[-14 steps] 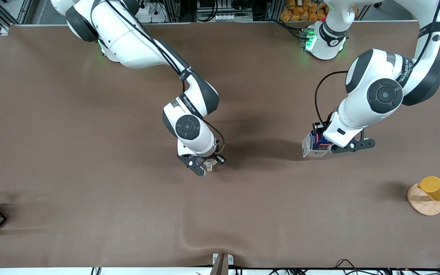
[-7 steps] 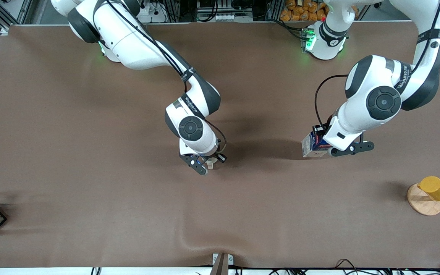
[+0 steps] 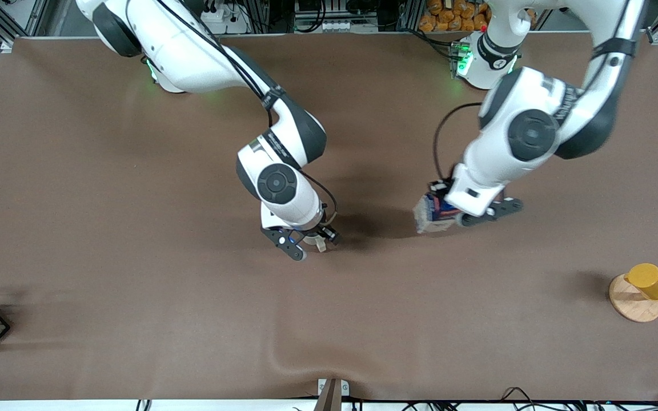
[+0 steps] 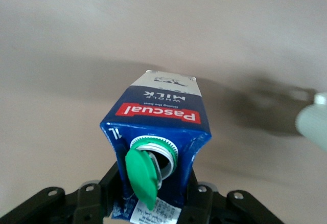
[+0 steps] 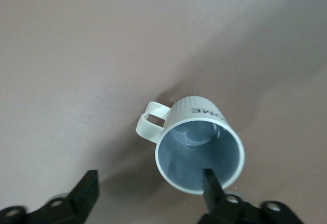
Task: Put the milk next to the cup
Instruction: 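Set the mug down with the right gripper while the left gripper carries the carton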
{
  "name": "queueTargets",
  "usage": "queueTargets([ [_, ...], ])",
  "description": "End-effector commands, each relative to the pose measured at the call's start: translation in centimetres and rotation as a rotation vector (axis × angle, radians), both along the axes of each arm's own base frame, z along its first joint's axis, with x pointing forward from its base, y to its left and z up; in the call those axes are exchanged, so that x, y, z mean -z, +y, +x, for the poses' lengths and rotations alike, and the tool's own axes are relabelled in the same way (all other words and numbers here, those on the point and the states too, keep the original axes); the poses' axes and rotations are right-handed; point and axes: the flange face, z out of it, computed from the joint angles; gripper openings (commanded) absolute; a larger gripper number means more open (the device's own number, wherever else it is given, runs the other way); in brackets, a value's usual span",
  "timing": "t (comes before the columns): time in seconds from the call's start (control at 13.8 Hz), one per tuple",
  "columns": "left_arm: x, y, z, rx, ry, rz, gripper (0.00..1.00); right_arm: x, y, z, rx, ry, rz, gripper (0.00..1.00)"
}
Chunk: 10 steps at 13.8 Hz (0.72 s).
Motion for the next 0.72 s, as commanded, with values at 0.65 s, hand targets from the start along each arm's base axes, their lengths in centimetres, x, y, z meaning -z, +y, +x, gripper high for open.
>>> queueTargets([
  [0.65,4.1,-21.4,-7.1,0.211,-0.020,-0.035,0.53,-12.8,-26.1,1.1,-0.460,0.066,-0.023,1.00],
])
